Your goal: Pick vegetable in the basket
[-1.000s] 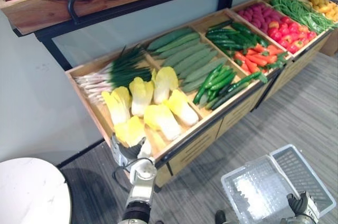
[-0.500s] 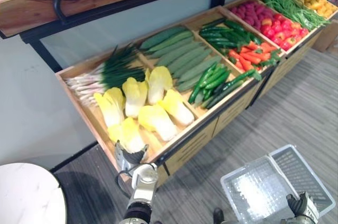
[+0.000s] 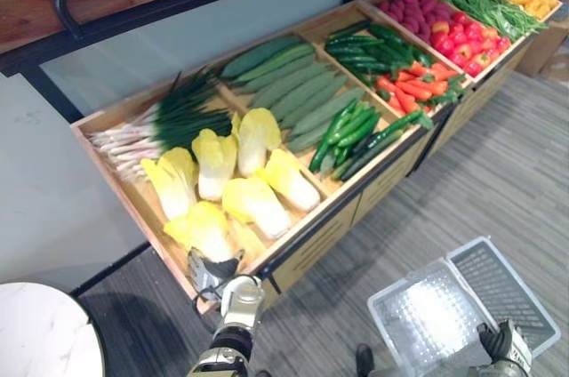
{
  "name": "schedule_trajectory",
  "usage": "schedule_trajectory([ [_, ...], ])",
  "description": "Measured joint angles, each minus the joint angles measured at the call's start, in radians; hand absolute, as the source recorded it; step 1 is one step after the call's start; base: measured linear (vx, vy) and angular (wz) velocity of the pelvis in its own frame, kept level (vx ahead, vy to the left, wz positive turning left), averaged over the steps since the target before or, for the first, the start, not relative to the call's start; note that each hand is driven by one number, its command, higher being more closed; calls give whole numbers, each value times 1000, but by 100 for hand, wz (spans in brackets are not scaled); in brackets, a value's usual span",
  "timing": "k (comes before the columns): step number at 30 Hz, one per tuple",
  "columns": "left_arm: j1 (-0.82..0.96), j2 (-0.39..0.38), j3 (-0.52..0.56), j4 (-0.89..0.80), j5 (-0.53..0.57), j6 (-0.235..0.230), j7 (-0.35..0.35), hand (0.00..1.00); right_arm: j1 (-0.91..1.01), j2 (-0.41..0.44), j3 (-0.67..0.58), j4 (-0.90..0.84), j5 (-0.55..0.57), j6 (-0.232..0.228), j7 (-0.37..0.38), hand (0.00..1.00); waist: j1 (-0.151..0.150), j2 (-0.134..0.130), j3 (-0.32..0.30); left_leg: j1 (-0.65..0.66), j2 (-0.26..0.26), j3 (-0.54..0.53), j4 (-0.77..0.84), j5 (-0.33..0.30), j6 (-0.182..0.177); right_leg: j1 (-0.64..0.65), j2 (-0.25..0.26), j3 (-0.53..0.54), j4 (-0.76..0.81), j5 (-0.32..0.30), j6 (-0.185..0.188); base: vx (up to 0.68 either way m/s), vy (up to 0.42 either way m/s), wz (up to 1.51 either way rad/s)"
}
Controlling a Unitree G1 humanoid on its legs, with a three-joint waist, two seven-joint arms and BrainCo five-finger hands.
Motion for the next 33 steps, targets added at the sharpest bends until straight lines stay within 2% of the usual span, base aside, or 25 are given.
schedule_trajectory([
  [3,-42,13,8,42,-59,-2,23,0,1,-21,23,-6,0,-14,0,100,-2,-6,13,-1,0,11,0,-2,-1,-8,1,11,-1,0,0,3,-11,-11],
  [4,-51,17,13,46,-69,-3,31,0,0,-24,26,-9,1,-16,-1,100,-2,0,14,-1,0,12,0,-2,-1,-8,1,12,-1,0,0,-4,-10,-10],
  [6,-61,16,26,47,-78,-4,40,0,-1,-36,42,-10,8,-24,-1,100,-1,-5,24,-4,1,23,0,-4,-4,-20,2,24,0,0,1,-4,-11,-15],
  [9,-69,18,34,70,-78,-15,59,0,1,-49,46,-11,14,-32,-1,100,-2,2,29,-9,3,26,0,-5,-5,-30,6,33,-2,3,-1,18,-24,-10],
  [10,-72,20,34,76,-85,-19,66,100,1,-52,50,-11,25,-32,-1,100,-2,2,29,-11,6,26,0,-6,-6,-32,9,33,-2,4,-1,25,-36,-5],
  [14,-76,34,35,84,-113,-31,94,100,3,-58,67,-11,30,-32,-1,100,-1,3,29,-12,16,28,0,-6,-7,-34,18,35,-2,6,-5,14,-26,-2],
  [19,-76,48,33,91,-117,-47,93,100,3,-61,80,-11,30,-36,-1,100,-1,1,30,-12,17,28,0,-5,-8,-34,19,34,-2,6,-5,0,0,0],
  [21,-76,52,29,106,-117,-66,85,100,4,-61,83,-11,30,-36,-1,100,-2,0,31,-11,17,27,0,-5,-8,-31,18,32,-4,6,-5,0,0,0],
  [33,-70,61,0,101,-153,-70,40,100,4,-65,100,-7,30,-30,0,100,-2,-2,32,14,16,17,0,-9,-13,4,16,21,-10,6,-5,4,-4,2],
])
